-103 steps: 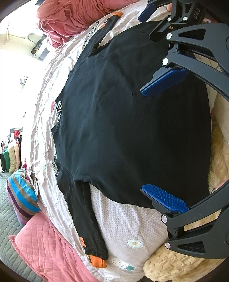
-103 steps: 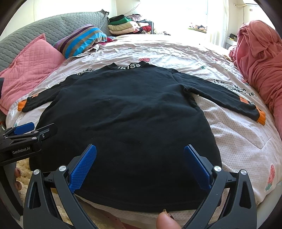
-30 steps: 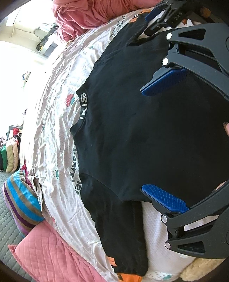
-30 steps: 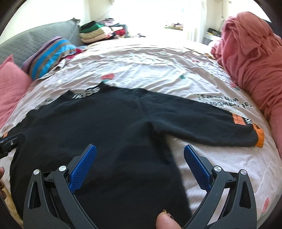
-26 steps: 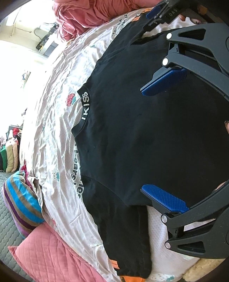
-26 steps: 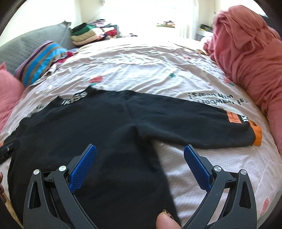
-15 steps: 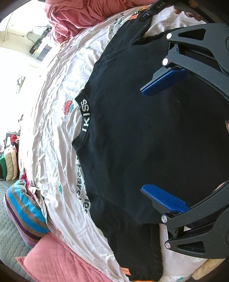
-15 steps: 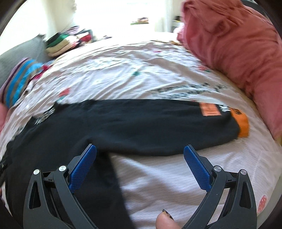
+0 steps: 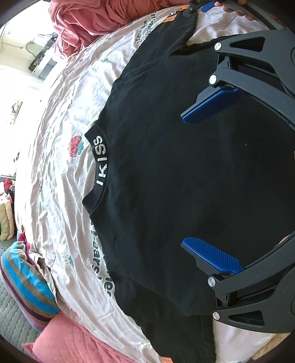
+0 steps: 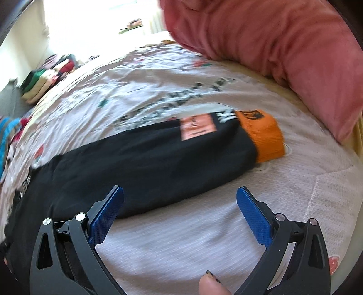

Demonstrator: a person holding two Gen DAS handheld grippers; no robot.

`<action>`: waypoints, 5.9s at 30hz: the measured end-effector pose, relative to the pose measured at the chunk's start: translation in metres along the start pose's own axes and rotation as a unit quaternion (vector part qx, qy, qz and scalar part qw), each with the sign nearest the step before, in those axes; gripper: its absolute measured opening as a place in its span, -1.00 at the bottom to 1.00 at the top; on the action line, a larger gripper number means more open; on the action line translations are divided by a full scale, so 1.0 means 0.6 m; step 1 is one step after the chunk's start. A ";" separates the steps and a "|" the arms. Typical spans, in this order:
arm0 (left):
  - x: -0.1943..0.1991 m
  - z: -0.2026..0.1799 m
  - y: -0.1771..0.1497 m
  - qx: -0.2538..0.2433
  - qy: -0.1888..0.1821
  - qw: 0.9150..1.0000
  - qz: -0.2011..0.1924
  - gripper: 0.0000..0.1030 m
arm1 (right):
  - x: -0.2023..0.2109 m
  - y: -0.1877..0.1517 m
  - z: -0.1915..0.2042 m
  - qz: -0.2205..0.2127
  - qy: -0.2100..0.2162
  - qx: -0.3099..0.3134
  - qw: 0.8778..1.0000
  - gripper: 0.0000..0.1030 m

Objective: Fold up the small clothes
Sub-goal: 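Move the right tool to the orange-cuffed sleeve and grasp the cuff, then fold the sleeve across the sweatshirt body with the right tool while the left tool grasps the other cuff, then lay the cuff on the body and open the left tool, then move the left tool to the other orange cuff and grasp it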

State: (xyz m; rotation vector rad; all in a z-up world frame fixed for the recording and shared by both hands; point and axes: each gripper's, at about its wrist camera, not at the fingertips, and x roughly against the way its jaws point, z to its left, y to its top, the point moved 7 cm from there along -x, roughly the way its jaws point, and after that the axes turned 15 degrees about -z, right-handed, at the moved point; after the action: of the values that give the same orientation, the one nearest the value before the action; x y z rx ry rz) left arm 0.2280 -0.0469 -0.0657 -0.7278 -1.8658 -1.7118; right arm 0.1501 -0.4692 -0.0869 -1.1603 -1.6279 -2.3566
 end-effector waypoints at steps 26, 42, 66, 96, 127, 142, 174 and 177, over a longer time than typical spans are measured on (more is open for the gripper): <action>0.008 0.002 0.039 0.053 -0.019 0.998 -0.022 0.83 | -0.006 0.113 0.007 -0.104 0.097 -0.067 0.988 -0.63; 0.061 0.074 0.074 0.174 -0.096 0.979 -0.036 0.83 | 0.154 0.093 0.341 -0.135 0.272 0.126 0.944 -0.63; 0.024 0.150 0.016 0.304 -0.172 0.937 0.006 0.83 | 0.170 -0.171 0.578 -0.017 0.376 0.282 0.882 -0.07; 0.081 0.096 0.091 0.194 -0.201 0.957 -0.074 -0.85 | 0.185 -0.105 0.397 0.015 0.368 0.162 0.916 0.31; 0.006 0.144 -0.037 0.105 -0.067 0.992 0.009 -0.37 | 0.101 -0.144 0.438 0.033 0.274 0.248 0.929 0.31; 0.046 0.158 -0.042 0.113 -0.076 0.991 -0.006 0.03 | 0.099 -0.149 0.414 0.035 0.261 0.235 0.936 0.57; 0.159 0.314 -0.021 0.120 0.048 0.989 -0.069 0.82 | 0.274 -0.135 0.559 -0.033 0.380 0.256 0.888 0.91; 0.168 0.340 -0.023 0.124 0.065 0.987 -0.075 0.82 | 0.290 -0.147 0.585 -0.034 0.392 0.266 0.880 0.91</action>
State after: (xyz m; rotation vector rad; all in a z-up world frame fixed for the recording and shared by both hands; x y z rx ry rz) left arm 0.1436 0.1608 -0.0241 -0.3779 -2.0348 -1.5357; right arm 0.1785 -0.0797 0.0055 -0.0192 -1.7734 -1.7988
